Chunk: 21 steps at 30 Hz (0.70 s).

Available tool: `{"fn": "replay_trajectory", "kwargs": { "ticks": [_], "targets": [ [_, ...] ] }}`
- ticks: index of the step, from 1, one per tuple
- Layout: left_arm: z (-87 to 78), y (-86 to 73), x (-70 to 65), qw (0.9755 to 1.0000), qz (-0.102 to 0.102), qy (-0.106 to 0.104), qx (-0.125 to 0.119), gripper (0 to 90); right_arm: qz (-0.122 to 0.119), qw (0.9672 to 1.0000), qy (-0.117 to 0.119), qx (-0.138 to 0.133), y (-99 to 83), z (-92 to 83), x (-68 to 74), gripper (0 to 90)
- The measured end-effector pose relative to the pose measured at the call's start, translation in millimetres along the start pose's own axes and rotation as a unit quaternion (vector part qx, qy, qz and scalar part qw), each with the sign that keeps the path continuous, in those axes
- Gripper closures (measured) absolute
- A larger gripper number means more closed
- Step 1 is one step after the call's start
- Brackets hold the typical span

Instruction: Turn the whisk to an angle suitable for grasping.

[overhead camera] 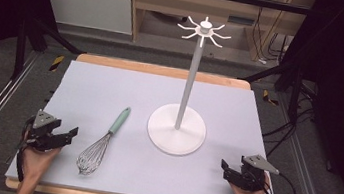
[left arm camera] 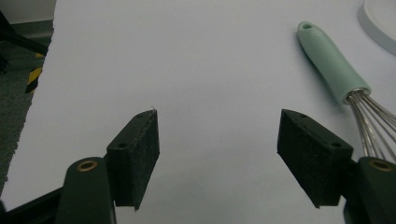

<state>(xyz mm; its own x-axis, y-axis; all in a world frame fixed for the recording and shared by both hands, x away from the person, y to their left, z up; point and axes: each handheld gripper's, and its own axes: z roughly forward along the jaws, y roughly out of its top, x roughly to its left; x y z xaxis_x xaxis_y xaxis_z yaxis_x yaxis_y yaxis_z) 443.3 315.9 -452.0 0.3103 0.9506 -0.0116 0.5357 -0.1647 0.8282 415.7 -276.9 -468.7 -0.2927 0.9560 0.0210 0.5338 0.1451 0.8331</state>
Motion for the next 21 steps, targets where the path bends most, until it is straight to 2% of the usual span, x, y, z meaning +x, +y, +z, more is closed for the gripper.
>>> {"fn": "replay_trajectory", "kwargs": {
  "ticks": [9, 16, 21],
  "targets": [
    [-12.0, 12.6, -11.0, 0.9996, 0.013, -0.024, -0.005, 30.8, 0.014, 0.9998, 0.009, -0.009, 0.1, -6.7, -0.8, 25.8],
    [-15.1, 21.7, -21.5, 0.9989, 0.034, -0.033, -0.006, 31.5, 0.002, 1.0, 0.007, -0.002, 3.2, -5.2, 5.6, 28.9],
    [-16.0, 25.3, -25.4, 0.9987, 0.034, -0.037, -0.007, 31.4, 0.001, 1.0, 0.009, 0.002, 4.7, -4.4, 7.0, 29.7]
  ]
}}
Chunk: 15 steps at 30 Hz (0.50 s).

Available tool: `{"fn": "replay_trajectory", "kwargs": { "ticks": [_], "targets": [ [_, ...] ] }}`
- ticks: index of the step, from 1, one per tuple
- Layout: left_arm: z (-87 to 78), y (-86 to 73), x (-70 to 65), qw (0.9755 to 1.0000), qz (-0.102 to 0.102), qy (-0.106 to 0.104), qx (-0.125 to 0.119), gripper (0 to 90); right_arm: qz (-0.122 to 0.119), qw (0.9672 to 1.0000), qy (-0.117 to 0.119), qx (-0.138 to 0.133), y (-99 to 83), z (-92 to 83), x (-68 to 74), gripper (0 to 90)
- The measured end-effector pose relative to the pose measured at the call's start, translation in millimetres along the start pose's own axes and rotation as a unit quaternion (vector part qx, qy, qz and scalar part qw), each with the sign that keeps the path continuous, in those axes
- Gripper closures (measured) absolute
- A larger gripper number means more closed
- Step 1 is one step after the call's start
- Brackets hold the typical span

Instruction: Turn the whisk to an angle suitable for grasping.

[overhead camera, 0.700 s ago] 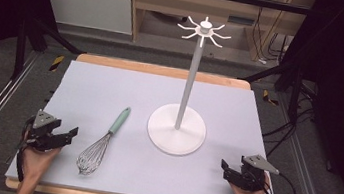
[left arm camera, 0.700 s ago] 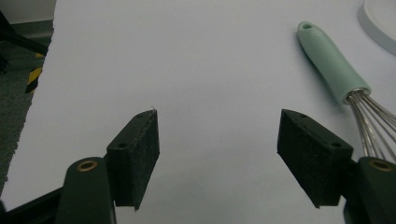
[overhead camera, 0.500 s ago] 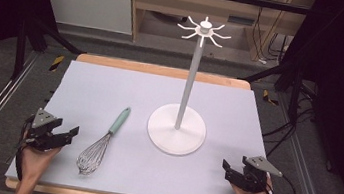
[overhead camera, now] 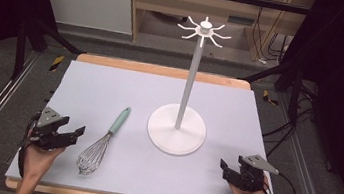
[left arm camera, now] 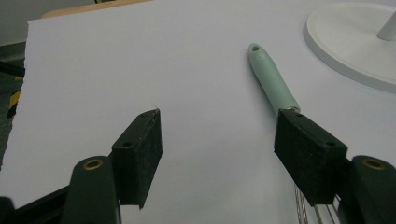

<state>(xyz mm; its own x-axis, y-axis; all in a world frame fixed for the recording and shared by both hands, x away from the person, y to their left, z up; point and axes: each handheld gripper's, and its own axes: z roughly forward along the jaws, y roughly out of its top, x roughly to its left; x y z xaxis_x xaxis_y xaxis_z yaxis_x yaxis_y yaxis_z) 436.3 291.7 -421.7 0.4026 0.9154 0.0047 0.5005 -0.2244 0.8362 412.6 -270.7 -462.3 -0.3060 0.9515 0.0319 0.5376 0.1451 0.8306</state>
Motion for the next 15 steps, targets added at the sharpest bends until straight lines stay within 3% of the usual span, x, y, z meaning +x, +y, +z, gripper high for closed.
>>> {"fn": "replay_trajectory", "kwargs": {
  "ticks": [4, 15],
  "targets": [
    [-2.9, 5.5, -2.2, 0.9999, -0.003, -0.011, -0.004, 31.7, 0.002, 1.0, 0.004, 0.002, 0.5, 0.5, 0.5, 30.0],
    [-0.1, 24.8, -14.2, 0.9994, 0.022, -0.026, 0.01, 33.9, -0.001, 1.0, -0.001, 0.006, 1.0, 1.7, 0.5, 31.5]
  ]
}}
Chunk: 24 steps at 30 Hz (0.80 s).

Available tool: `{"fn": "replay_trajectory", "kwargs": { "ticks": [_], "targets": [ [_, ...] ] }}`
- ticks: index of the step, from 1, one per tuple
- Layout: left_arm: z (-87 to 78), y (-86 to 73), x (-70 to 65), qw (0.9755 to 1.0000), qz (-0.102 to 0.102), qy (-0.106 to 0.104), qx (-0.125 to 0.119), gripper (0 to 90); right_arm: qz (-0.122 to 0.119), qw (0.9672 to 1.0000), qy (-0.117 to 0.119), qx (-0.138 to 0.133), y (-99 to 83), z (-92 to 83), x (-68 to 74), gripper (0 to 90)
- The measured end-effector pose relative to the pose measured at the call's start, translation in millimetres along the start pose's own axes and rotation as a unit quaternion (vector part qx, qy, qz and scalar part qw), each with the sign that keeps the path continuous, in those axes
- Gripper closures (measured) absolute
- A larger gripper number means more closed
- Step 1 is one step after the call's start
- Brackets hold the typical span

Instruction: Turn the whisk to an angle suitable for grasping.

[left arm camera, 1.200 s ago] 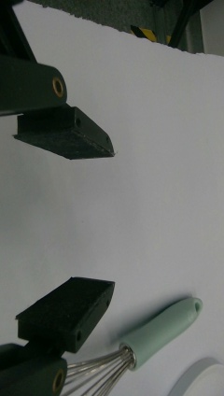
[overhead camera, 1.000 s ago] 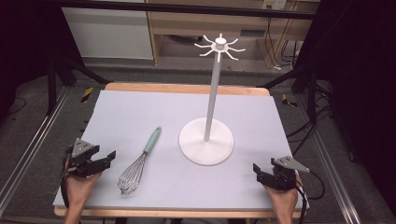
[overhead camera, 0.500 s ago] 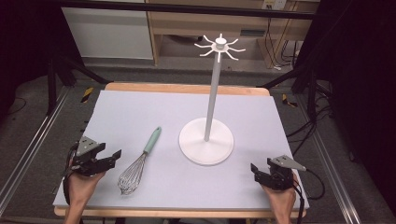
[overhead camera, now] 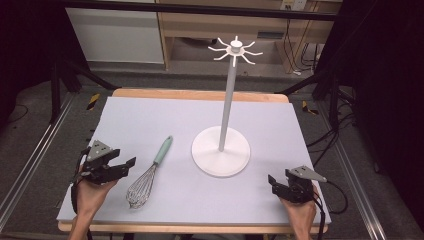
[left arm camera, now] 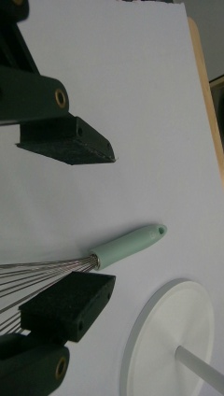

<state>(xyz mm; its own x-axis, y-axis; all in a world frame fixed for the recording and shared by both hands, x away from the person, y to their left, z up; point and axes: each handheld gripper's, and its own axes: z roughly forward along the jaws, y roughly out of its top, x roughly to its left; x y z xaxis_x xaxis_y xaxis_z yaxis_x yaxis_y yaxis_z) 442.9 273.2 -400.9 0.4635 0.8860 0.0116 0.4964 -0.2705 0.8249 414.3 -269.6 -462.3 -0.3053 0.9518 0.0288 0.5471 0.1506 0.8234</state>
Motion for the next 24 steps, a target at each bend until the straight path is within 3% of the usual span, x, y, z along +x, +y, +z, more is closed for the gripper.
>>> {"fn": "replay_trajectory", "kwargs": {
  "ticks": [8, 24],
  "targets": [
    [4.5, 11.0, -3.2, 0.9999, -0.002, -0.013, 0.002, 34.3, -0.004, 1.0, 0.001, -0.002, 0.1, -1.1, 0.1, 33.3],
    [27.3, 28.7, -12.1, 0.9988, 0.017, -0.018, 0.042, 35.6, -0.01, 0.9999, 0.003, 0.003, 1.1, -0.7, 2.9, 35.3]
  ]
}}
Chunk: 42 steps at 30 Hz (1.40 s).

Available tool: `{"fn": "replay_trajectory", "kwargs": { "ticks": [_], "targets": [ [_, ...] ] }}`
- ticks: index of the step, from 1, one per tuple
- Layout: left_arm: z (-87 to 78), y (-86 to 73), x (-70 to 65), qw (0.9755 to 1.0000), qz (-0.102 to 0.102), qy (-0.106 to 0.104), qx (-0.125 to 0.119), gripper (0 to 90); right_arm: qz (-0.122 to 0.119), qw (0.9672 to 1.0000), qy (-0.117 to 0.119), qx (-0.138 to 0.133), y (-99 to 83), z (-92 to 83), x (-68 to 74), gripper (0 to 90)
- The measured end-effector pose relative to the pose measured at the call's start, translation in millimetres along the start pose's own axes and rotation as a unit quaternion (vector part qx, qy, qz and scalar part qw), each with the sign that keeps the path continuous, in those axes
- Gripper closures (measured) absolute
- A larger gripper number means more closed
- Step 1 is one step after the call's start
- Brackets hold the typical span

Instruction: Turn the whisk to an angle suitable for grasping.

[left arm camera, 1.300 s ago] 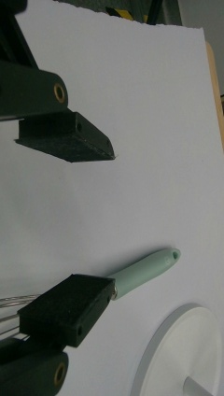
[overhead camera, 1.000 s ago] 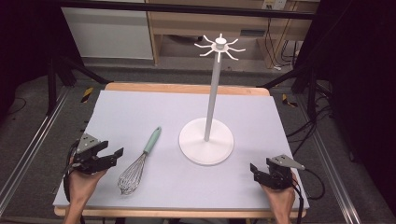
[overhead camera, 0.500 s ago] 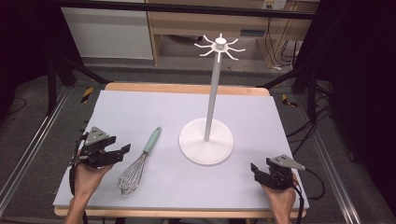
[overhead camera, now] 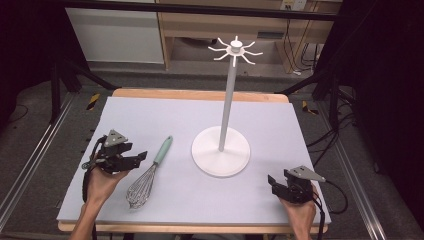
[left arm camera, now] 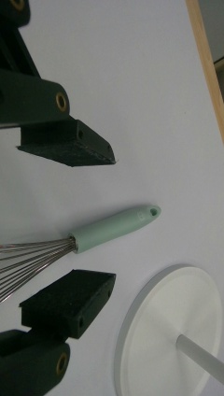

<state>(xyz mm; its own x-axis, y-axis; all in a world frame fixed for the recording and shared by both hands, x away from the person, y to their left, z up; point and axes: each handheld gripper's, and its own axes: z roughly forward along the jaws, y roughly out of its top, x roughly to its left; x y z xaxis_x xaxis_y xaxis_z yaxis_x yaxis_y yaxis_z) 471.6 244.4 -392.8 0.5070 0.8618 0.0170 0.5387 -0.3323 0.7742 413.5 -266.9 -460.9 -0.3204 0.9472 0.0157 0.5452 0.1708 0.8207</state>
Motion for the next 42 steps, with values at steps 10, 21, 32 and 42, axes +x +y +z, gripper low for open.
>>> {"fn": "replay_trajectory", "kwargs": {
  "ticks": [10, 21, 32, 42],
  "targets": [
    [19.3, 7.3, -8.5, 0.9996, 0.011, -0.005, 0.024, 37.0, -0.002, 1.0, 0.004, 0.005, -0.7, 1.4, -0.3, 37.0],
    [42.7, 9.8, -14.3, 0.9974, 0.031, -0.007, 0.064, 39.5, -0.002, 0.9999, 0.009, 0.009, -0.9, 2.0, -0.5, 39.8],
    [61.6, 9.8, -18.6, 0.9949, 0.037, -0.01, 0.094, 42.5, -0.002, 0.9998, 0.013, 0.012, -0.8, 2.3, -0.9, 41.4],
    [75.0, 5.5, -18.2, 0.9918, 0.035, -0.011, 0.122, 44.9, -0.001, 0.9997, 0.018, 0.015, -1.2, 2.5, -1.2, 43.5]
  ]
}}
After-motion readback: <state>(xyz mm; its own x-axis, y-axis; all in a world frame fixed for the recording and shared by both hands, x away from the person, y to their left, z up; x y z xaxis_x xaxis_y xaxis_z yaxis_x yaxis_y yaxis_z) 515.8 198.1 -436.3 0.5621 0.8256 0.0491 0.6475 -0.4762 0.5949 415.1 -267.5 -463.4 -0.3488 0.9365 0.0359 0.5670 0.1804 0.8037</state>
